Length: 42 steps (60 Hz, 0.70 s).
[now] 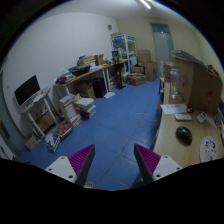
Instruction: Arrange mouse
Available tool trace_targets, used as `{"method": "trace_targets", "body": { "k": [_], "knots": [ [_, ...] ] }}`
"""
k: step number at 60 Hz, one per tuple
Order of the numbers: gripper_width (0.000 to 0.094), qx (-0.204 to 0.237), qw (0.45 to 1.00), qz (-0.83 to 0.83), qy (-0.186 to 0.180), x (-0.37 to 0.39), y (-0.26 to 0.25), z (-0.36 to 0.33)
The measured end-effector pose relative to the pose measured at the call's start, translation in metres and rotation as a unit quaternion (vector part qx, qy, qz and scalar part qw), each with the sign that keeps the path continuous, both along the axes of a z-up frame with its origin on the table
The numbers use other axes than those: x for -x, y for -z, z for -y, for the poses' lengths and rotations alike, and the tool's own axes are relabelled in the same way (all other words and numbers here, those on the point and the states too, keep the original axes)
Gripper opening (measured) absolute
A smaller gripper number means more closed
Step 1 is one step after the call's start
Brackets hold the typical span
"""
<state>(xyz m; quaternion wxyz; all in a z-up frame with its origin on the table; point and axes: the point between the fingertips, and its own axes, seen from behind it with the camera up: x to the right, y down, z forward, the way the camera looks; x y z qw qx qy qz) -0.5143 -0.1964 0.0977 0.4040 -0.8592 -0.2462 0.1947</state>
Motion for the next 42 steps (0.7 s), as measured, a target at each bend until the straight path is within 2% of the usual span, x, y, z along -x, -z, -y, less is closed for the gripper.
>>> {"method": "trace_targets", "body": {
  "k": [7,16,28,34,42],
  "knots": [
    [0.08,-0.005,0.999,0.007,0.031,-0.021,0.002,-0.016],
    [0.0803,-0.023,0.996,0.023,0.087,-0.109,0.012,-0.061],
    [0.0793,-0.048,0.982,0.073,0.166,-0.226,0.059,-0.149],
    [0.0799,-0.048,0.979,0.088,0.178,-0.25,0.079,-0.172],
    [0.0796,-0.038,0.981,0.093,0.164,-0.256,0.103,-0.192]
  ]
}}
